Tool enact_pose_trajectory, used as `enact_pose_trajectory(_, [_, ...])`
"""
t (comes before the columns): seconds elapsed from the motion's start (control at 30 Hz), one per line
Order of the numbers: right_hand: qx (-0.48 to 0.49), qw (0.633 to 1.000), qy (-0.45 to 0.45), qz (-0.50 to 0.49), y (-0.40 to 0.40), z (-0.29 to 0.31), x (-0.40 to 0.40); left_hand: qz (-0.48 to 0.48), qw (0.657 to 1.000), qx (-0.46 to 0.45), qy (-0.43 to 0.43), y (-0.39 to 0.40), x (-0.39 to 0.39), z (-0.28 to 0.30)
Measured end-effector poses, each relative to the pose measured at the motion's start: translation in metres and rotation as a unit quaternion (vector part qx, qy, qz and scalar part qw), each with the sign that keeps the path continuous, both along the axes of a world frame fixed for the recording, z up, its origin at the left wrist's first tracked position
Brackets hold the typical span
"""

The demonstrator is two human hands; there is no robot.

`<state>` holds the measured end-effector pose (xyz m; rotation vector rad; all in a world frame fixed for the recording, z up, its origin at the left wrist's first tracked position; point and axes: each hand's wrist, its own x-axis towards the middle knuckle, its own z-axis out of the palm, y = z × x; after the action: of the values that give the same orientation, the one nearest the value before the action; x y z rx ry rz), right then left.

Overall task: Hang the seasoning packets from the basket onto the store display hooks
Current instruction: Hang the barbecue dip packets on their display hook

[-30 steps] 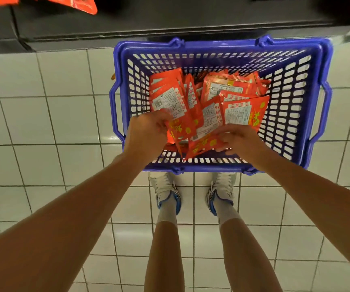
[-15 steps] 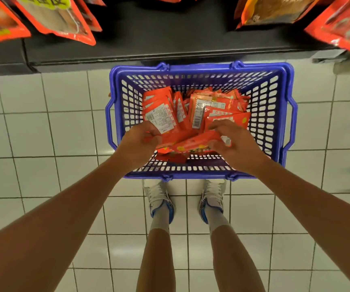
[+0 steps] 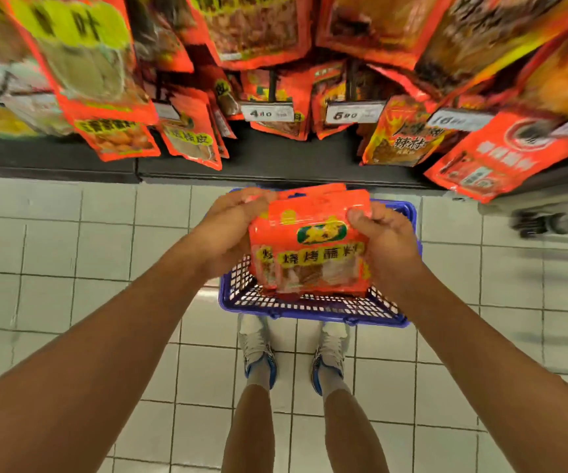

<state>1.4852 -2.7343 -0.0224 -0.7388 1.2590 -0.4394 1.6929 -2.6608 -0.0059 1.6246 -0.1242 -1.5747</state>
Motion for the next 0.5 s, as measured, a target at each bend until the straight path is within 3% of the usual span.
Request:
enact_pose_trajectory(0.1, [0.003,0.998,-0.035,-0.051,-0.012,0.064,0.011,0.007,0.993,-0.044,0.107,-0.004,0.010,0.066])
enact_pose_trajectory(0.17, [-0.005,0.993,-0.089,-0.072,-0.020,0.112,0.018,-0.037,0.988,-0.095,0.115,-0.002,0.013,0.112])
enact_pose_trajectory(0.37, [-0.106,0.981,-0.158,-0.039,-0.041,0.273,0.035,-0.030,0.977,-0.183,-0.105,-0.005,0.015,0.257])
enact_pose_trajectory(0.5, [-0.247,0.960,-0.128,-0.005,-0.045,0.388,0.042,0.007,0.958,-0.230,-0.171,-0.010,0.022,0.366])
